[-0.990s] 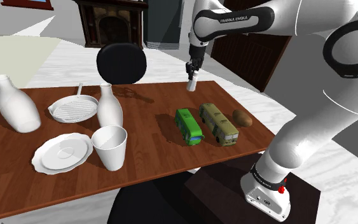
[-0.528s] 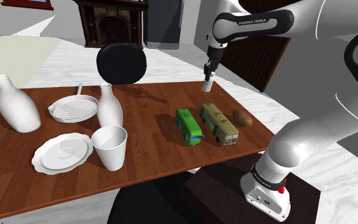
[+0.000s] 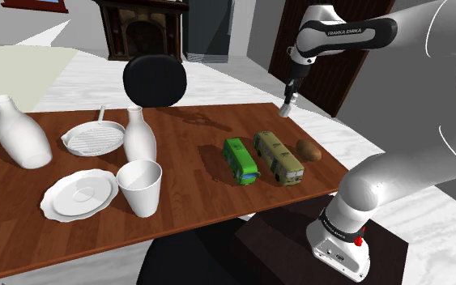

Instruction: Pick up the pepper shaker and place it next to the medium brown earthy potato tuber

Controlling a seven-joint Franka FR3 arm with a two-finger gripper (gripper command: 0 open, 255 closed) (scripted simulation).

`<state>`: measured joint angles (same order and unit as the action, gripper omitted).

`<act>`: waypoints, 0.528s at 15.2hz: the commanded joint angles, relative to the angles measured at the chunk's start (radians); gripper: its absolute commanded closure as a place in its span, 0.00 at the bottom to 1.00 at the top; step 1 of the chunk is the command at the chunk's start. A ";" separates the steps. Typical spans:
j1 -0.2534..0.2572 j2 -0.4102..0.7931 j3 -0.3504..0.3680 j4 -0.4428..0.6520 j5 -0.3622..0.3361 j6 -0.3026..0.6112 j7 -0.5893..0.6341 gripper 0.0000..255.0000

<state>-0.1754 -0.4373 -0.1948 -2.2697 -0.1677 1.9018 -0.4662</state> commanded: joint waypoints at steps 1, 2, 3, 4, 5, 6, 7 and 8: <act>-0.020 -0.026 -0.033 -0.016 -0.016 -0.003 -0.046 1.00; -0.030 -0.035 -0.050 -0.022 -0.024 -0.003 -0.069 1.00; -0.040 -0.043 -0.067 -0.027 -0.032 -0.004 -0.092 1.00; -0.050 -0.050 -0.085 -0.030 -0.041 -0.004 -0.115 1.00; -0.060 -0.056 -0.102 -0.032 -0.049 -0.004 -0.138 1.00; -0.070 -0.061 -0.120 -0.033 -0.057 -0.004 -0.162 1.00; -0.080 -0.065 -0.140 -0.033 -0.065 -0.004 -0.187 1.00; -0.080 -0.064 -0.142 -0.046 -0.067 0.010 -0.186 1.00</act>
<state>-0.2519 -0.5053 -0.3260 -2.3114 -0.2306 1.9011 -0.6396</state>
